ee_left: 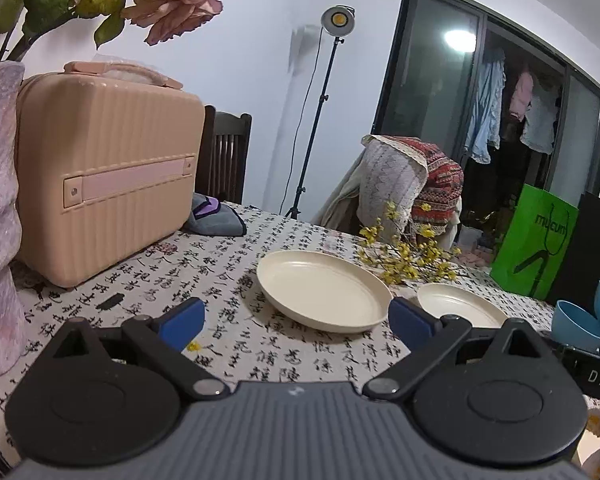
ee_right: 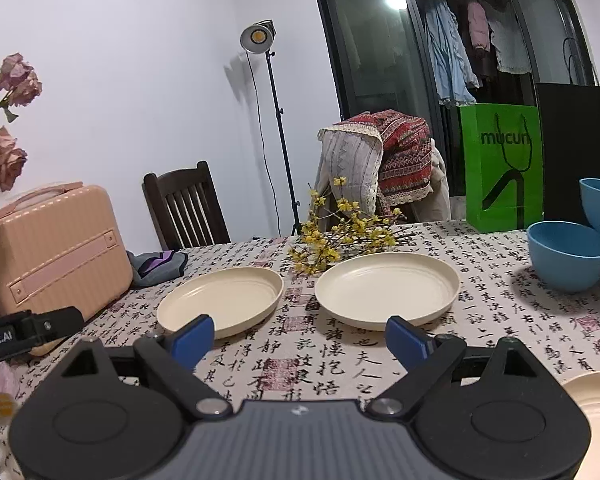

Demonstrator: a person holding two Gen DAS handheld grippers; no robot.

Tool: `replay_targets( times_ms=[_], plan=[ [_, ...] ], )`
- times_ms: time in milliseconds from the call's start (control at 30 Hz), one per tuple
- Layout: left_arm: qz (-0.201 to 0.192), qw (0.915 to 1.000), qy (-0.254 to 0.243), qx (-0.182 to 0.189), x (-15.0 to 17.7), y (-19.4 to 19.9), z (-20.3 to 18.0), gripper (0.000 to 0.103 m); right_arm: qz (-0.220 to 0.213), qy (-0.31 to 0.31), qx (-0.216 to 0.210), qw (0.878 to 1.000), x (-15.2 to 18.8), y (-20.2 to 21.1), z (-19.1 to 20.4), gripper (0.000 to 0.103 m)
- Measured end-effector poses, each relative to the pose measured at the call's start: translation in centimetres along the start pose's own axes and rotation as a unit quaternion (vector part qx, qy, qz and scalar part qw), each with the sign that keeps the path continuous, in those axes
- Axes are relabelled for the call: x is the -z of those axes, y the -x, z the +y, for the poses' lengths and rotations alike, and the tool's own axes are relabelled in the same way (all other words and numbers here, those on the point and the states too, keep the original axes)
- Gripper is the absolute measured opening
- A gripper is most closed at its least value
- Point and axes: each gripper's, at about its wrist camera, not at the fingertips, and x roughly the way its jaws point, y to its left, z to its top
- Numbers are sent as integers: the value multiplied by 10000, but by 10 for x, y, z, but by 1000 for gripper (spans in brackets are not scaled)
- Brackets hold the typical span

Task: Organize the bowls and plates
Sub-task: 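Move both open grippers toward the cream plates beside the yellow flowers, then lower both grippers onto the rims of the two cream plates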

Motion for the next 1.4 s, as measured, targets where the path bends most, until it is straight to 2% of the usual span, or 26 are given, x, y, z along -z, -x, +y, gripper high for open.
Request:
replay_targets(
  times_ms=[333, 933, 1400],
  plan=[
    [39, 9998, 123, -115, -17, -30, 11, 100, 51, -81, -92, 9999, -11, -34, 19, 93],
    [20, 9988, 313, -386, -52, -86, 20, 100, 116, -217, 32, 9997, -38, -91, 36, 92],
    [318, 9950, 600, -737, -62, -155, 31, 100, 230, -247, 76, 9994, -49, -155, 48, 92]
  ],
)
